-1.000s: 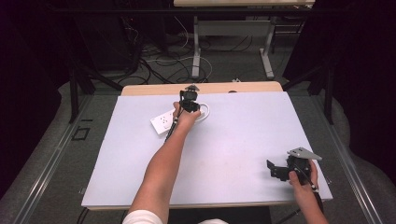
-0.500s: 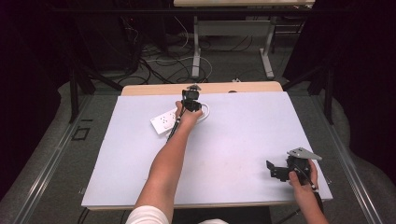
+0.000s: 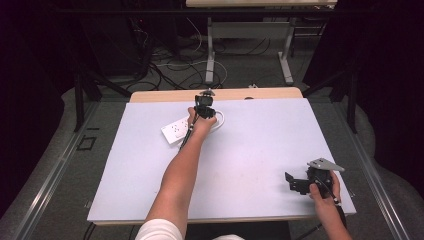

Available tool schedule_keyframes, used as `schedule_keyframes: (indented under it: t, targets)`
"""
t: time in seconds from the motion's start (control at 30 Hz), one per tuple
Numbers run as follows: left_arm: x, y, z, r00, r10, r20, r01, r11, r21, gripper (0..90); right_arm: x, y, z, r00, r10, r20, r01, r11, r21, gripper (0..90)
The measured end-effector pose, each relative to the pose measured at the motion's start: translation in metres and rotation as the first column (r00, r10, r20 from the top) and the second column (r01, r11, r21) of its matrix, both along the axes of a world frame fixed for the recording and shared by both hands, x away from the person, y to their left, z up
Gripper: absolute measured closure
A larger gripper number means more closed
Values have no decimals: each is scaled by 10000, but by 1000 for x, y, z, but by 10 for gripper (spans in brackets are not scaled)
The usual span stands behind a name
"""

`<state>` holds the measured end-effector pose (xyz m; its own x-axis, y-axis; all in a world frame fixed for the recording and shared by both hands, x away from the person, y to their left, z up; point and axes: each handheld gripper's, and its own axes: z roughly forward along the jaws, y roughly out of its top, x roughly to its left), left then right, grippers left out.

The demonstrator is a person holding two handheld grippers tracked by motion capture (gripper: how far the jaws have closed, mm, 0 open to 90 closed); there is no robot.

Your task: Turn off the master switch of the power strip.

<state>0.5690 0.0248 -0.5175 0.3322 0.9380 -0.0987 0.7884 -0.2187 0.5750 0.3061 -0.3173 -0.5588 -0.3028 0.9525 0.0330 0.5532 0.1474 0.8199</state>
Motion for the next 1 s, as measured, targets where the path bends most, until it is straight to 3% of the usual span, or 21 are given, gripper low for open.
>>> schedule_keyframes:
  t: [0.37,0.67,0.83,1.0]
  targets:
    - [1,2,-3,9999,-135,8,135,9998,-158,900,-2,-1,3,10000,-44,80,44,10000,34,0]
    - [1,0,-2,9999,-78,-67,79,9998,198,900,-3,-3,3,10000,-53,83,53,10000,61,0]
    - [-1,2,-1,10000,69,7,-69,9997,-213,900,-3,-2,2,10000,-7,51,7,10000,6,0]
    - [-3,1,1,9999,43,124,-39,9995,-328,900,-2,-1,1,10000,1,63,-1,10000,-55,0]
